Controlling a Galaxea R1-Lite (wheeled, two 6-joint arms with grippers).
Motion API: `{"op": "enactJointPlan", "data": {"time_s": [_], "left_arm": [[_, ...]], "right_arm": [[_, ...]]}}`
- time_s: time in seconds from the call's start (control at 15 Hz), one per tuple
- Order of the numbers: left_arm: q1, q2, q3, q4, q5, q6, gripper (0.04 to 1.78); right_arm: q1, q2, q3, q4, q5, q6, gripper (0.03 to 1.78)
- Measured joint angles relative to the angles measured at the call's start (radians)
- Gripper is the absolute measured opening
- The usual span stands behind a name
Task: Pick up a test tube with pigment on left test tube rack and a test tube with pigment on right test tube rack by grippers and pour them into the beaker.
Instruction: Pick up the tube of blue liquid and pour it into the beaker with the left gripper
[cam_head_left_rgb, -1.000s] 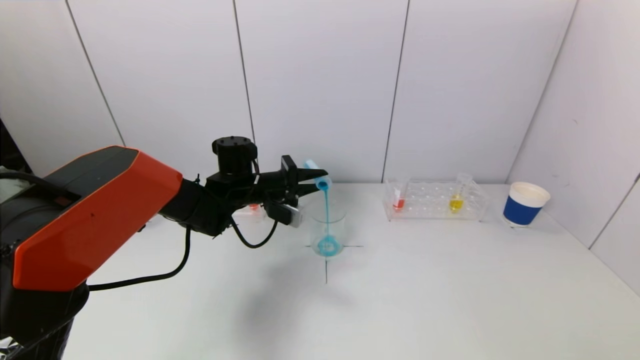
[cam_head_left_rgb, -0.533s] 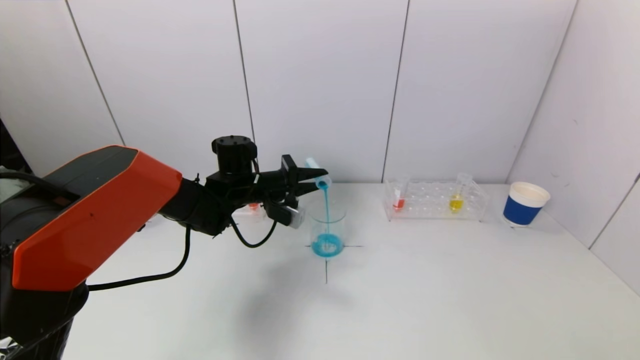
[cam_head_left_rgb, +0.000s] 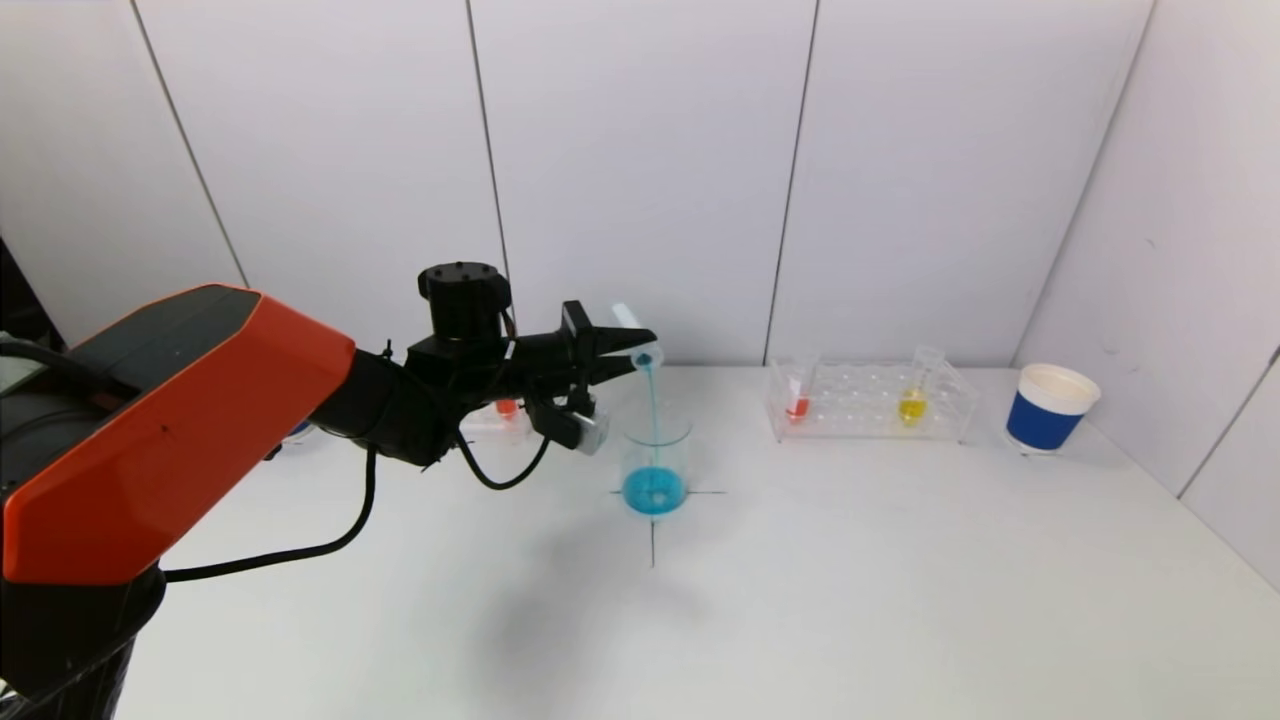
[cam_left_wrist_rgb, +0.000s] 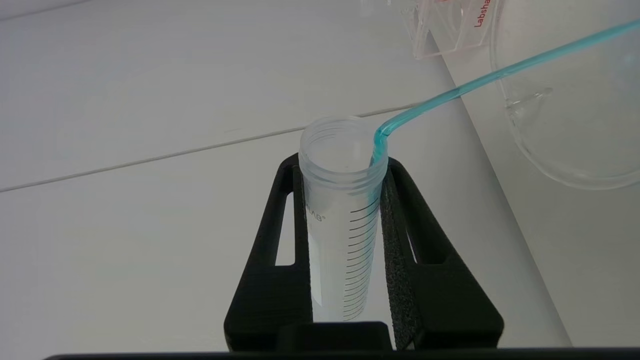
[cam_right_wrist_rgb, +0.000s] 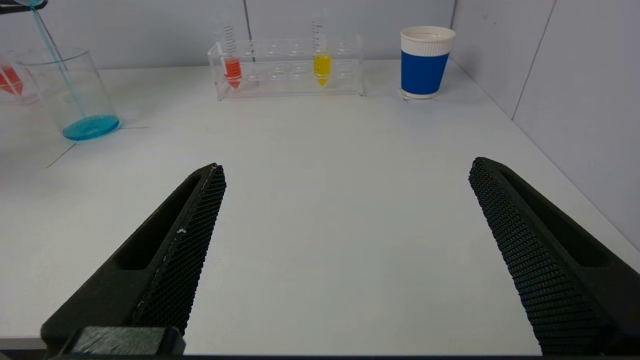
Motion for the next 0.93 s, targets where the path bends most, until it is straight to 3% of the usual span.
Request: {"op": "enactJointPlan", "data": {"time_s": [0.93], "left_arm": [[-0.004, -0.018, 0.0, 0.012, 0.01, 0.056, 0.43]], "right_arm": [[0.0, 0.0, 0.0, 0.0, 0.0, 0.0, 1.77]]}}
